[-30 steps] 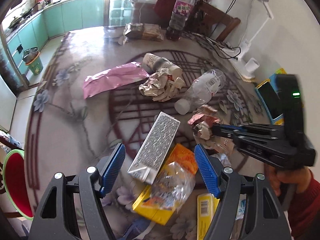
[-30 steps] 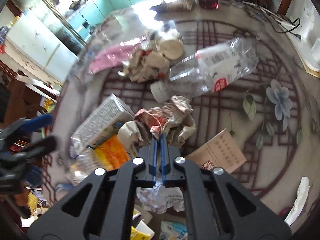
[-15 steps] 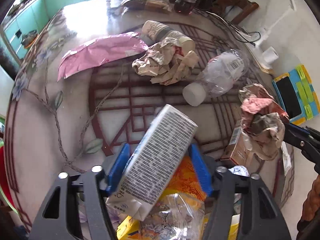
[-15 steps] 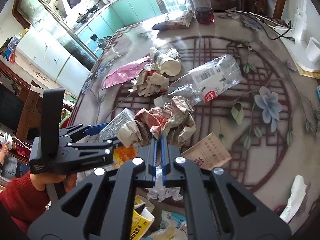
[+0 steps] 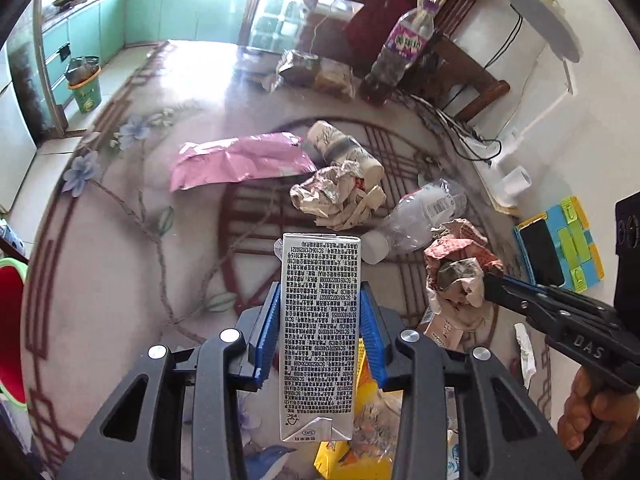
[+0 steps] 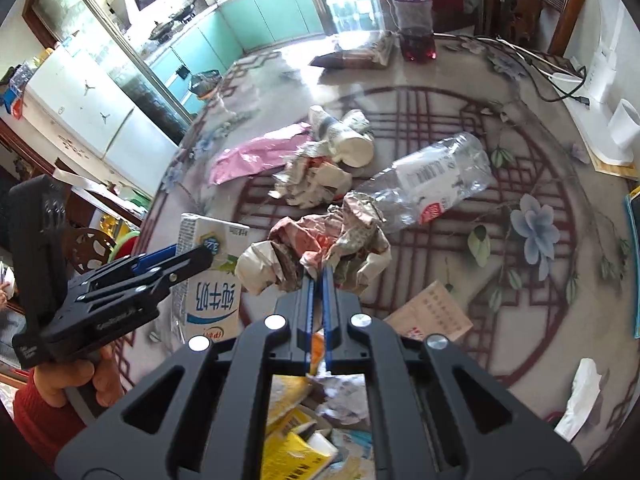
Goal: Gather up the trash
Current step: 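Lift the milk carton and crumpled paper and carry them toward the red bucket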
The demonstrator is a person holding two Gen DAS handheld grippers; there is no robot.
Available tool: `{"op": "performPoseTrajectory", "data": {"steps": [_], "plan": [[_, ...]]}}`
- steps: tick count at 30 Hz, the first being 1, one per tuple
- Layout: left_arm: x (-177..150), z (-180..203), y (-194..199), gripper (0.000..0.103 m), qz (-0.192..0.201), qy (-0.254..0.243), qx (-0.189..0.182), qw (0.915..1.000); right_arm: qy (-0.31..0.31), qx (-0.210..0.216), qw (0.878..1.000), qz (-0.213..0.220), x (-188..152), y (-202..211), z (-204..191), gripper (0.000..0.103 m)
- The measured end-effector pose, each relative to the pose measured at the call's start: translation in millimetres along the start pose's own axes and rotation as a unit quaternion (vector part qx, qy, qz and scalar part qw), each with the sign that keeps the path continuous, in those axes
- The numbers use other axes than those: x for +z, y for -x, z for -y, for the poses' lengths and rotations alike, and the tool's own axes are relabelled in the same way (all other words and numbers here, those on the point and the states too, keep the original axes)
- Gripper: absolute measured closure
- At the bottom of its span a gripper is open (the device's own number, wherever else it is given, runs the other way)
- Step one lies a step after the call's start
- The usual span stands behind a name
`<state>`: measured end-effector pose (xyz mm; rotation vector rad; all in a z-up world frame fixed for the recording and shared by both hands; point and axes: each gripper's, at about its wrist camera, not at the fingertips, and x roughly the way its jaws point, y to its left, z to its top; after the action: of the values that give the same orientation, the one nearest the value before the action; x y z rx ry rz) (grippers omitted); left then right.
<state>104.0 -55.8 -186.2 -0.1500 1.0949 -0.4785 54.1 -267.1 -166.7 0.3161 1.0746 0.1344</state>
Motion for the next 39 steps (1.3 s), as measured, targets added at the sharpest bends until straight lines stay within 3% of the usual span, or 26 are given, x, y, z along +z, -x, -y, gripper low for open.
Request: {"op": "performPoseTrajectory", "data": {"steps": [12, 28, 39], "plan": [[-5.7, 13.0, 75.6, 0.068, 0.055, -0.069, 0.026, 0.9958, 0.004, 0.0, 0.999, 0.049, -20.0, 19.9, -33.5, 0.099], [-14.8, 8.7, 114.7, 0.068, 0.078, -0.082, 0.057, 0.992, 0.022, -0.002, 0.996, 0.09, -25.3, 51.2, -63.1, 0.099], [-16.0, -15.7, 138.4, 0.068, 0.094, -0.072, 0.054, 0.9915, 0.038, 0.0, 0.994, 0.102, -22.4, 55.9, -98.4, 0.099]]}}
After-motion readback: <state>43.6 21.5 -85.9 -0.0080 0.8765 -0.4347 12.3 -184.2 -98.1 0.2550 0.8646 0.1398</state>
